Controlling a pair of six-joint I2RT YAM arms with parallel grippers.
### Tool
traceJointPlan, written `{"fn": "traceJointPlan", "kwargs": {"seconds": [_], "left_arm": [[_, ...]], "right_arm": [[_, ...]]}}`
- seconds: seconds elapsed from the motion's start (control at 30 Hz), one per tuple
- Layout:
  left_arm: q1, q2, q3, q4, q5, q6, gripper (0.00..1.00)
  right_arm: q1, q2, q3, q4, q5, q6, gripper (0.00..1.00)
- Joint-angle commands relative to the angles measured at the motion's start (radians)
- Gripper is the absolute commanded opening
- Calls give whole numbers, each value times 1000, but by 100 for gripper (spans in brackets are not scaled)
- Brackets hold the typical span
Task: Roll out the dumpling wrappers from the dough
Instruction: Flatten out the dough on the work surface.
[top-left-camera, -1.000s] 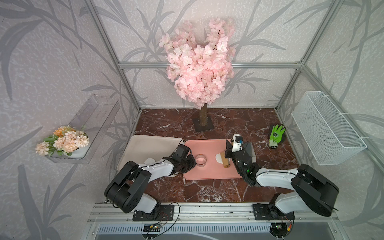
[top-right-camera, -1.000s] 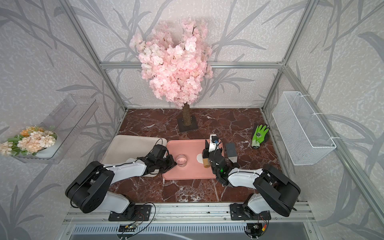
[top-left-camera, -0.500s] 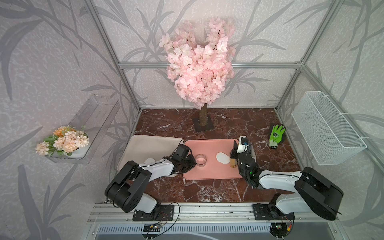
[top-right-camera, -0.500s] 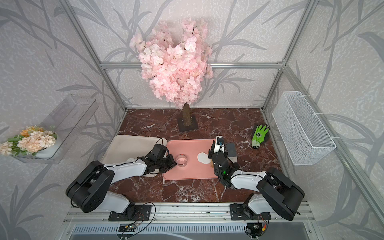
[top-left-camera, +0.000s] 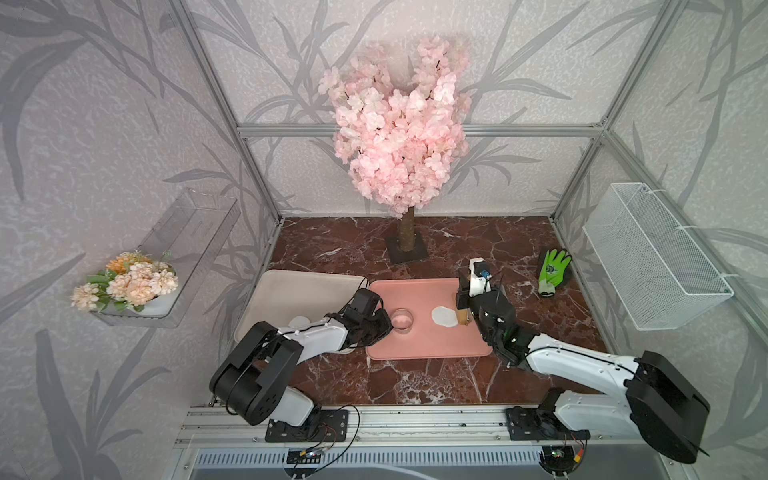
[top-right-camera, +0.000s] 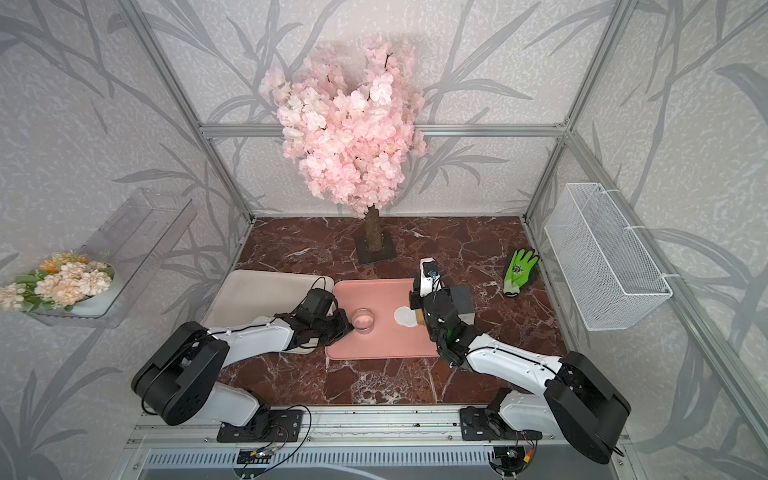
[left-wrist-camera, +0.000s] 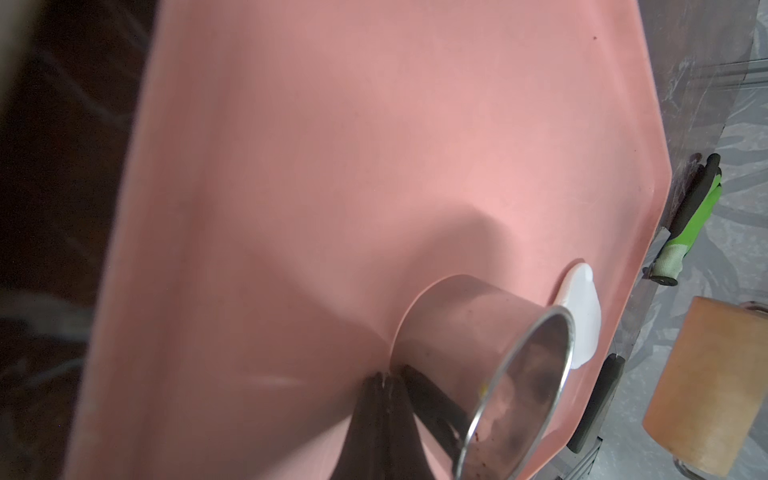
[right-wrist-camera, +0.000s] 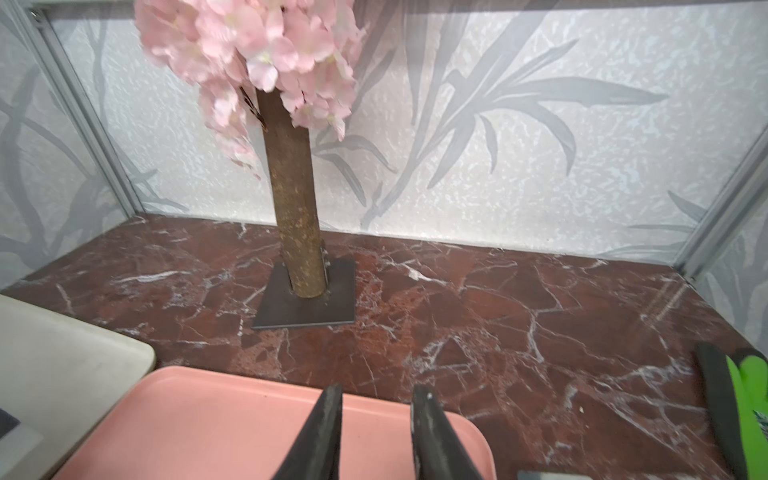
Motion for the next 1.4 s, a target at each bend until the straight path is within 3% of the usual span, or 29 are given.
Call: {"fn": "traceJointPlan", "kwargs": {"seconds": [0.0, 0.23, 0.47, 0.8, 1.2, 1.37], "left_arm": [[4, 54, -52, -160, -52, 10, 0], [4, 45, -54, -168, -52, 12, 0], [5, 47, -63, -155, -45, 5, 0], [4, 44, -54, -171, -53, 7, 0], [5, 58, -55, -161, -53, 8, 0], [5, 53, -57, -170, -55, 11, 0]], "right_arm": [[-2, 87, 0, 112, -67, 30, 0], [-4, 281, -45, 248, -52, 133, 0], [9, 297, -139, 259, -52, 247, 0], [52, 415, -126, 322, -57, 275, 0], [57, 440, -83, 311, -70, 267, 0], [57, 366, -42, 271, -115, 238, 0]]}}
